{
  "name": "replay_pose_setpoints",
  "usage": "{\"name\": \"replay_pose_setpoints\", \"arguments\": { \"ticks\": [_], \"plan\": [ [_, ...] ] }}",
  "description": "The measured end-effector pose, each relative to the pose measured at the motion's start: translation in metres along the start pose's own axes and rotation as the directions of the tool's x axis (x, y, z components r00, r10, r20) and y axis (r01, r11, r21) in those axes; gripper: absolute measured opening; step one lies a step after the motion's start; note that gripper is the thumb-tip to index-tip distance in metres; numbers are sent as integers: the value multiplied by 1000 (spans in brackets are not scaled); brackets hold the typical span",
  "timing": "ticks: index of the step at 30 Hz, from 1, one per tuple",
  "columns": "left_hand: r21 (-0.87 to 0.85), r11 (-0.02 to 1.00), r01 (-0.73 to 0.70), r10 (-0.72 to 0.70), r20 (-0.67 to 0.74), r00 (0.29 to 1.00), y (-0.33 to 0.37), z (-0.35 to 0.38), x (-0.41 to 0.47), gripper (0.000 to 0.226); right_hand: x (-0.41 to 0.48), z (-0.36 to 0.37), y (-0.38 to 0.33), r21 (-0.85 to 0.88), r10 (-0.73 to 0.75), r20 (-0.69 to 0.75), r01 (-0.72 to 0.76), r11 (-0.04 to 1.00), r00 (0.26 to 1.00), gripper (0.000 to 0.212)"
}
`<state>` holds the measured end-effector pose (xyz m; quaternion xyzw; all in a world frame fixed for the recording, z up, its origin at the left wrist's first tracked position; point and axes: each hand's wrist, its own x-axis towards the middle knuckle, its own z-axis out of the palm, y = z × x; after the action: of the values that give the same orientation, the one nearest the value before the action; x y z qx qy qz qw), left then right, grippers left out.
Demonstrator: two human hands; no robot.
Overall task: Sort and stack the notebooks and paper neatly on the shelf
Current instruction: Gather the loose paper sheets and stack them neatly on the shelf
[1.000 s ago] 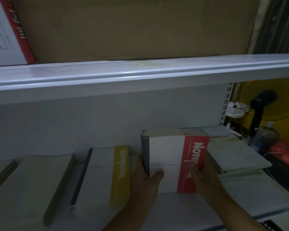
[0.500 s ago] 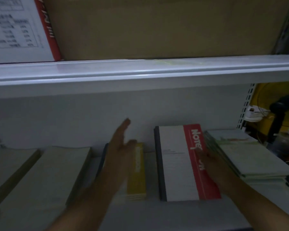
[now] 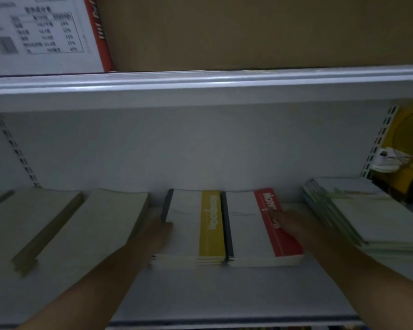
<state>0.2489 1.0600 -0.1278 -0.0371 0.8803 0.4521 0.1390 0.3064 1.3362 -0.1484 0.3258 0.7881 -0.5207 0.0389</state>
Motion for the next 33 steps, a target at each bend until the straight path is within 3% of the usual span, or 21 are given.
{"name": "replay_pose_setpoints", "arguments": {
  "ticks": [3, 9, 15, 22, 27, 29, 31, 33],
  "plan": [
    [-8, 999, 46, -46, -7, 999, -3, -2, 0, 20, -5, 6, -6, -33, -14, 46, 15, 999, 999, 44],
    [-142, 985, 95, -90, 43, 995, -10, -7, 10, 12, 8, -11, -5, -24, -201, -63, 200, 980, 978, 49],
    [-228, 964, 139, -146, -16, 989, -6, -8, 10, 21, -3, 2, 26, 351, -104, -68, 121, 929, 992, 21],
    [-213, 964, 162, -180, -69, 981, -5, -6, 18, 33, 5, 14, 23, 362, -172, -66, 184, 914, 983, 39],
    [-416, 897, 148, -146, 36, 989, -4, -7, 11, 35, -2, 8, 25, 482, -160, -13, 146, 864, 987, 28],
    [-413, 907, 85, -62, 68, 996, -16, -6, 8, 52, -1, 4, 28, 516, -147, -31, 142, 845, 989, 14],
    [-440, 897, 49, -11, 89, 996, -30, -5, 2, 69, -3, 2, 31, 494, -145, -60, 155, 855, 988, 18],
    [-554, 830, 64, -3, 111, 994, -38, -3, 0, 38, -10, 6, 31, 458, -158, -41, 159, 875, 987, 17]
  ]
}}
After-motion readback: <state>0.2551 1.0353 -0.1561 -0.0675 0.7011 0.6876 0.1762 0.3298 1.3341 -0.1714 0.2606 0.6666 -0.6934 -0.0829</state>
